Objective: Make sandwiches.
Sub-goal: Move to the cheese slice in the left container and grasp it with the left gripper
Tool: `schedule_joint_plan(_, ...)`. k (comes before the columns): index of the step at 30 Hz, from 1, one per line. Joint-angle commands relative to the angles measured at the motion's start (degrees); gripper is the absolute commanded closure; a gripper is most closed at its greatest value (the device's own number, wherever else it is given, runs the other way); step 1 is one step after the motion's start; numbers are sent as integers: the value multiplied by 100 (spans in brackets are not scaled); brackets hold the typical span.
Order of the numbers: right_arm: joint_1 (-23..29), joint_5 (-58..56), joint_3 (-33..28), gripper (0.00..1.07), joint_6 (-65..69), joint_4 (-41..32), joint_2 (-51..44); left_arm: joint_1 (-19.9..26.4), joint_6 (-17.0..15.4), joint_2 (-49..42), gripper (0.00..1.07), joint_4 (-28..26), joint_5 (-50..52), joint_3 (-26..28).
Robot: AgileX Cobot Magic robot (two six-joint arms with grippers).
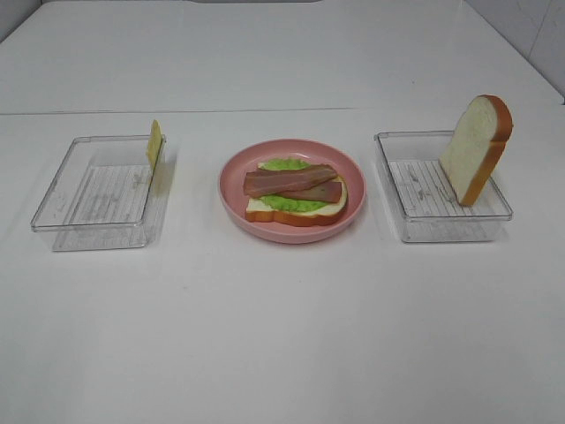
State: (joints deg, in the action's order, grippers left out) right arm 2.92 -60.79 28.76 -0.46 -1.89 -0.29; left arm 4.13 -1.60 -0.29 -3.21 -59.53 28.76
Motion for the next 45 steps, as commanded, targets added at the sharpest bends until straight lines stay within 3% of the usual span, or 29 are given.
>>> schedule_joint_plan(1,11,63,-11,23,-34,-17,-132,6,-6,201,4,-6,-241,178)
schedule_joint_plan(7,11,63,-11,23,-34,-17,-132,6,246,1175,4,103,-773,802)
schedule_joint_plan(9,11,63,-11,23,-34,-17,-132,6,298,1982,4,103,-985,1278)
schedule_joint_plan(10,11,63,-11,23,-34,-17,-132,6,218,2515,4,103,-1169,1627)
schedule_joint_plan(13,11,63,-11,23,-34,-17,-132,6,160,2813,4,103,-1266,1805)
schedule_joint_plan(15,11,63,-11,23,-34,-17,-132,6,-63,3701,4,166,-1346,2257)
schedule_joint_plan(16,11,63,-11,23,-34,-17,-132,6,-63,3701,4,166,-1346,2257)
schedule_joint_plan(18,11,63,-11,23,-34,-17,-132,6,-223,4756,4,229,-1346,2716)
schedule_joint_plan(19,11,63,-11,23,-34,-17,-132,6,-223,4756,4,229,-1346,2716)
schedule_joint_plan(21,11,63,-11,23,-34,-17,-132,6,-223,6091,4,252,-1352,3432)
schedule_joint_plan(25,11,63,-11,23,-34,-17,-132,-17,-246,7047,4,201,-1346,4034)
schedule_joint_plan(27,11,63,-11,23,-34,-17,-132,-252,-338,7981,4,206,-1346,4715)
schedule_joint_plan(31,11,63,-11,23,-34,-17,-132,-636,-481,8795,4,235,-1346,5294)
schedule_joint_plan(33,11,63,-11,23,-34,-17,-132,-1003,-768,9586,4,269,-1324,5827)
schedule_joint_plan(35,11,63,-11,23,-34,-17,-132,-1123,-837,9866,4,269,-1324,6045)
schedule_joint_plan(36,11,63,-11,23,-34,-17,-132,-1301,-951,10359,4,269,-1341,6503)
schedule_joint_plan(37,11,63,-11,23,-34,-17,-132,-1301,-951,10359,4,269,-1341,6503)
schedule_joint_plan(39,11,63,-11,23,-34,-17,-132,-1513,-1112,11058,4,258,-1346,7105)
schedule_joint_plan(41,11,63,-11,23,-34,-17,-132,-1570,-1157,11287,4,258,-1346,7265)
schedule_joint_plan(45,11,63,-11,23,-34,-17,-132,-1748,-1283,12164,4,229,-1346,8159)
